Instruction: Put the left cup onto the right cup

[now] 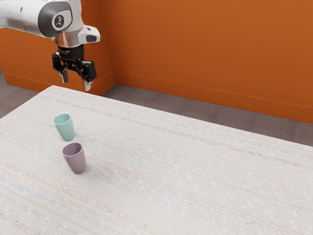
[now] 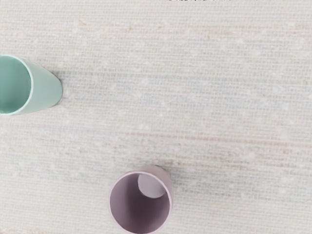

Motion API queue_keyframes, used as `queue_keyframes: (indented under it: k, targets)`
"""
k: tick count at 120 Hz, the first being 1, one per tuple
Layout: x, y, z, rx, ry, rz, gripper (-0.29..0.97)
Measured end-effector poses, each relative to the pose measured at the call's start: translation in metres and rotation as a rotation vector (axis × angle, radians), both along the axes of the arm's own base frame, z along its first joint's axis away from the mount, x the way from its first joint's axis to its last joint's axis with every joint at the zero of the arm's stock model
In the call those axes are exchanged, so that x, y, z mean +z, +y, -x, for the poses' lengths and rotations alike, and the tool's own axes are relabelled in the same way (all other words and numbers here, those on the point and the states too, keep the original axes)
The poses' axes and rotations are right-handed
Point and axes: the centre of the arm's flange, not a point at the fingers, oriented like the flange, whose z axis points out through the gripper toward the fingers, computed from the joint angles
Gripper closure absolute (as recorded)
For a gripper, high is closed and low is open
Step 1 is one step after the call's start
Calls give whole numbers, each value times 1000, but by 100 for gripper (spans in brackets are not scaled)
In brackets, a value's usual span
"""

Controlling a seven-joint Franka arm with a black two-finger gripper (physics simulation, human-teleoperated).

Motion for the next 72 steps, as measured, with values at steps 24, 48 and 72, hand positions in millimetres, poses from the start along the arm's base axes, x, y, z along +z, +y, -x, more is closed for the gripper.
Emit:
queue_keyframes:
  k: [24, 48, 72]
  targets:
    - [-42, 36, -9, 21, 14, -8, 0]
    - [-91, 58, -2, 26, 25, 1, 0]
    - [-112, 77, 1, 21, -4, -3, 0]
